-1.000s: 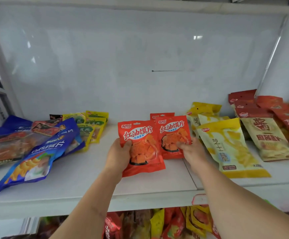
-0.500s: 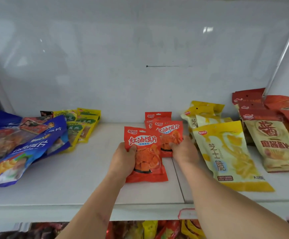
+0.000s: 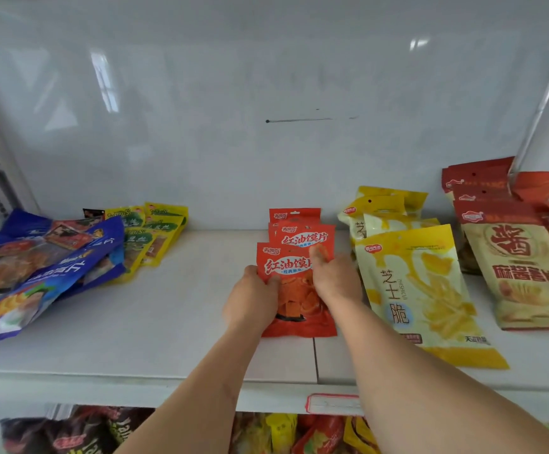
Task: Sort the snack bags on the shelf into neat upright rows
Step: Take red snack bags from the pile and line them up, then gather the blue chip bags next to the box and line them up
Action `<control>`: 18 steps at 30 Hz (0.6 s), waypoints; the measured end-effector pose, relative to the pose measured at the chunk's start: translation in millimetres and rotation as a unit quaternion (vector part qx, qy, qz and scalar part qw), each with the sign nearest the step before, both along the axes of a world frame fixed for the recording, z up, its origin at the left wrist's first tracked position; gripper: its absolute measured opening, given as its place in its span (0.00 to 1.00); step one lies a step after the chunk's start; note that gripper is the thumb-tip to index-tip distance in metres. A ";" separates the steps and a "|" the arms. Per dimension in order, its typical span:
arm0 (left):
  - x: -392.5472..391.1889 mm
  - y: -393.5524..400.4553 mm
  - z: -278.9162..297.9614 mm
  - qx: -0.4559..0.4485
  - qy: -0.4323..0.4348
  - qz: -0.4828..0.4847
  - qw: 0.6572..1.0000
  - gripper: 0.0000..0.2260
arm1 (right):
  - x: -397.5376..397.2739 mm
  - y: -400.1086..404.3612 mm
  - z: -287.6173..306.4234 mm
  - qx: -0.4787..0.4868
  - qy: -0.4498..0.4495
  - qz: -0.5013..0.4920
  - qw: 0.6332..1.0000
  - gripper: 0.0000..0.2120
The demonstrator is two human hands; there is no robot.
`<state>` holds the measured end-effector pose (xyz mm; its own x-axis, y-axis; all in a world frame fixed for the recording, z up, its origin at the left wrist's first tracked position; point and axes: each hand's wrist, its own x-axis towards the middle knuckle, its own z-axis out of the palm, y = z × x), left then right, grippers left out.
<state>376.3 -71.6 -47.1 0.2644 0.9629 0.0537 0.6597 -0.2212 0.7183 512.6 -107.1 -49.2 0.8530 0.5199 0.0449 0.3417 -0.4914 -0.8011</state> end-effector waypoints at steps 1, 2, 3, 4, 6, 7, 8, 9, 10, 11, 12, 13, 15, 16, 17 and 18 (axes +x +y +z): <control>3.2 -2.1 -0.6 0.009 0.017 0.004 1.000 0.18 | -0.1 -0.6 -0.9 -0.002 -0.001 0.006 1.000 0.27; 5.9 -3.7 -1.4 0.015 0.034 0.007 0.999 0.18 | -0.5 -0.9 -1.8 -0.007 -0.005 0.011 1.000 0.25; 8.3 -4.7 -2.0 0.022 0.049 0.009 0.999 0.18 | -0.8 -0.4 -3.0 -0.012 -0.012 0.014 1.000 0.24; 10.2 -5.3 -2.5 0.027 0.061 0.011 0.998 0.18 | -1.2 0.1 -3.8 -0.018 -0.020 0.017 1.000 0.23; 13.2 -5.5 -1.9 0.031 0.080 0.014 0.996 0.18 | -1.0 3.7 -5.5 -0.026 -0.037 0.015 0.999 0.21; 14.3 -5.2 -1.2 0.033 0.084 0.015 0.996 0.18 | -1.3 5.0 -5.7 -0.028 -0.046 0.012 0.998 0.20; 15.1 -5.0 -0.4 0.033 0.086 0.017 0.996 0.18 | -1.6 6.5 -6.0 -0.027 -0.057 0.011 0.998 0.20; 15.1 -4.6 0.3 0.032 0.085 0.020 0.996 0.18 | -2.2 7.9 -6.5 -0.028 -0.070 0.012 0.997 0.20; 14.6 -4.8 1.2 0.030 0.083 0.023 0.996 0.18 | -3.0 8.8 -7.4 -0.032 -0.086 0.014 0.996 0.21; 13.5 -5.1 2.2 0.028 0.079 0.025 0.996 0.18 | -4.4 8.8 -8.1 -0.041 -0.105 0.016 0.993 0.22; 12.2 -5.3 3.4 0.025 0.074 0.026 0.997 0.18 | -5.5 8.2 -8.8 -0.050 -0.128 0.015 0.990 0.23; 10.3 -5.7 4.6 0.022 0.066 0.026 0.997 0.18 | -6.7 6.8 -8.8 -0.056 -0.149 0.015 0.987 0.25; 4.2 -5.0 7.6 0.019 0.052 0.026 0.998 0.19 | -10.2 4.3 -6.2 -0.065 -0.195 0.021 0.978 0.25; 0.3 -3.8 9.3 0.025 0.054 0.026 0.998 0.19 | -12.7 3.5 -4.1 -0.071 -0.220 0.028 0.973 0.25; -4.6 -2.3 11.2 0.035 0.064 0.022 0.997 0.18 | -16.4 3.2 -1.1 -0.074 -0.241 0.036 0.967 0.24; -10.7 -0.6 13.0 0.048 0.080 0.018 0.996 0.18 | -21.1 3.2 2.0 -0.073 -0.261 0.047 0.961 0.23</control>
<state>365.6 -72.2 -34.0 0.2430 0.9642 0.1058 0.7721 -0.2583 0.5807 491.5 -103.9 -47.2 0.6832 0.6267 0.3749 0.7267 -0.5328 -0.4336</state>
